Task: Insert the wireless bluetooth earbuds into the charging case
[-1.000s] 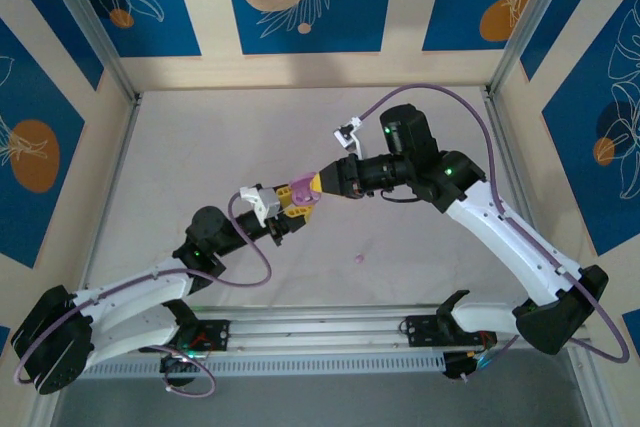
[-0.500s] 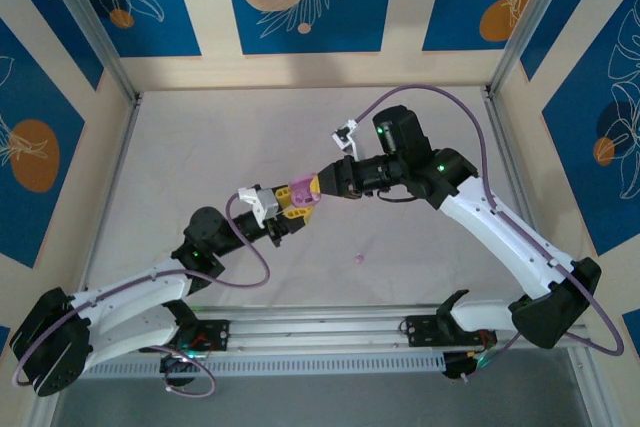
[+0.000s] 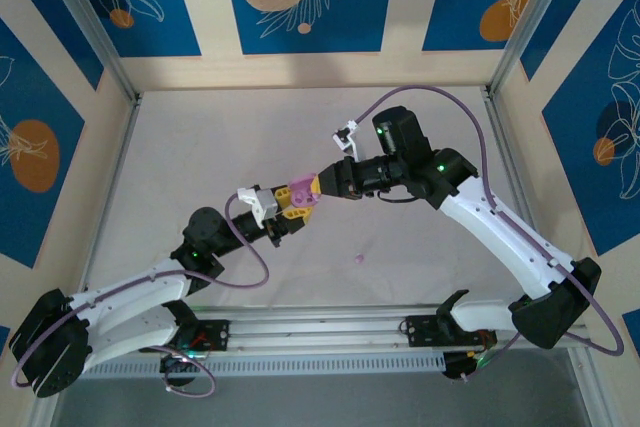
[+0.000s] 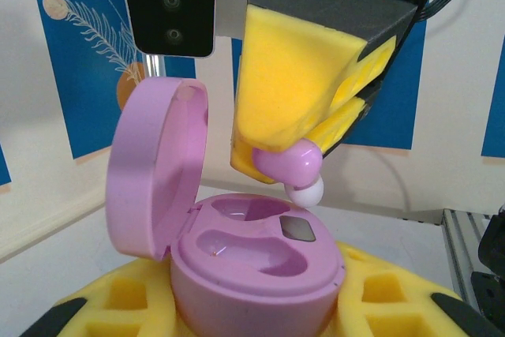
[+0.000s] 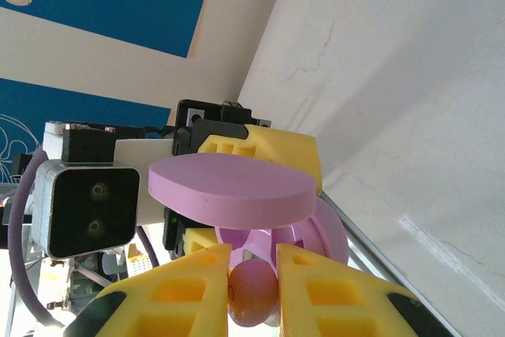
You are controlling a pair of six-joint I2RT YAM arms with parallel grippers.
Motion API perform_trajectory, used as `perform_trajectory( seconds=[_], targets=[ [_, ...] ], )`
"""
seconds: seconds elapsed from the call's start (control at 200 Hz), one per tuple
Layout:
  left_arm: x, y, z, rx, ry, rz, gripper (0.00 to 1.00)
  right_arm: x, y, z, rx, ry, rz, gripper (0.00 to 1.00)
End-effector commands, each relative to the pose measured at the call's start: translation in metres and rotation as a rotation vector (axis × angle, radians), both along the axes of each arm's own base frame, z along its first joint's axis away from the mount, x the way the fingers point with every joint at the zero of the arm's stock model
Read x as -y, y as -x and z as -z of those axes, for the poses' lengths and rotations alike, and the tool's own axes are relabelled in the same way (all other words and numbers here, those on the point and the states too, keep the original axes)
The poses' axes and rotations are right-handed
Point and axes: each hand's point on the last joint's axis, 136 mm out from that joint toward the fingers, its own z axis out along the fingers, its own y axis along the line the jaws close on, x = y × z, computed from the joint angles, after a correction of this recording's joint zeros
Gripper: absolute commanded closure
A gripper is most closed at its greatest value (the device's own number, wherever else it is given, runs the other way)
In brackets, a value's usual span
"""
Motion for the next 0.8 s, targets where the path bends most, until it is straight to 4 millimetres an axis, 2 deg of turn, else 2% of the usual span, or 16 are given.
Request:
perform_trajectory(
  seconds=[0.0,0.195,0.58,0.795],
  targets=[
    [0.002,0.009,-0.01,0.022,0.027,0.039,0.74,-0.002,0.002,-0.004,0.015,0.002,-0.02,0.81],
    [0.002,0.01,-0.013,0.029,0.026,0.042,0.75,-0.001,0.002,-0.005,0.022,0.003,-0.019,0.8],
    [0.005,0.013,-0.006,0.033,0.014,0.068,0.75,0.002,0.002,-0.01,0.053,0.004,-0.016,0.81],
    [0.005,0.013,-0.01,0.046,0.019,0.067,0.75,0.011,-0.004,-0.016,0.108,-0.016,0.031,0.81]
  ],
)
